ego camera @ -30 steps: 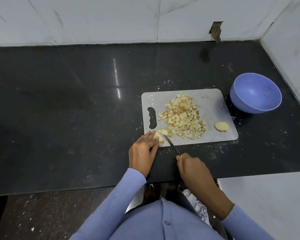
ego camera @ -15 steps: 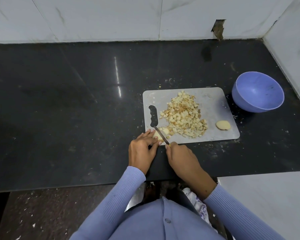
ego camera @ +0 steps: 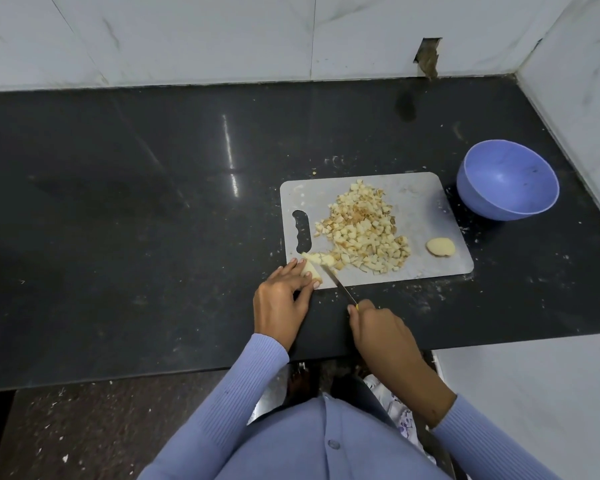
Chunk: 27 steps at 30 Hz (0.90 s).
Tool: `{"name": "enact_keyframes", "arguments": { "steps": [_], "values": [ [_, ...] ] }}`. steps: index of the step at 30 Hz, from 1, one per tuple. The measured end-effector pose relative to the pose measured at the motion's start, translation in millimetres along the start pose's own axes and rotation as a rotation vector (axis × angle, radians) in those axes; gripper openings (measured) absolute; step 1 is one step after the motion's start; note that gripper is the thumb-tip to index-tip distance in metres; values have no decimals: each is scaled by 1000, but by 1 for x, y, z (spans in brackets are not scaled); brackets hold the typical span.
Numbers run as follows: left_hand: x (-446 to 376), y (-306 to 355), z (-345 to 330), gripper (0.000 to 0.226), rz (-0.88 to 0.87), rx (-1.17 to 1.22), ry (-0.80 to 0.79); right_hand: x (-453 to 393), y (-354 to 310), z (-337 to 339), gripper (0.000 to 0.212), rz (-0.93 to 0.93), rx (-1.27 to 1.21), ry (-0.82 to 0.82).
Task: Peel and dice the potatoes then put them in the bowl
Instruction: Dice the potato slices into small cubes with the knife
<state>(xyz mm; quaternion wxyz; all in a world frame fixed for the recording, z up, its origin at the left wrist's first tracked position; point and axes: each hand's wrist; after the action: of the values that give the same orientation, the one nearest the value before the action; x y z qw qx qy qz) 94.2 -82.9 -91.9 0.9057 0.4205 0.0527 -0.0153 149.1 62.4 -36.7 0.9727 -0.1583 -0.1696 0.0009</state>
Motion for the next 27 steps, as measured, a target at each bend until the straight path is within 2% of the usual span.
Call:
{"name": "enact_keyframes", "arguments": {
  "steps": [4,10,15,27],
  "values": [
    [4,-3,3,19,-17,-23,6,5,1,3,31,41,-76,65],
    [9,0,1,15,72,-5,77,-15,-14,3,34,90,-118,85],
    [6,0,2,11,90,-1,60,-28,-26,-2,41,68,-88,19],
    [4,5,3,10,82,-100,69,12,-3,-10,34,43,74,-66]
  ]
}}
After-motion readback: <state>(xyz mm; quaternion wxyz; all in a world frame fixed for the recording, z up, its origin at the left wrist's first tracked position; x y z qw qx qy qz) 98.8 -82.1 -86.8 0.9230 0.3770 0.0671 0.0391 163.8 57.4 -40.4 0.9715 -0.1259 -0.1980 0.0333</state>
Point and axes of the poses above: each hand's wrist, its own x-axis away from the middle knuckle, its own z-axis out of the back of the hand, y = z × x, and after that the axes turned 10 degrees about z, right-handed
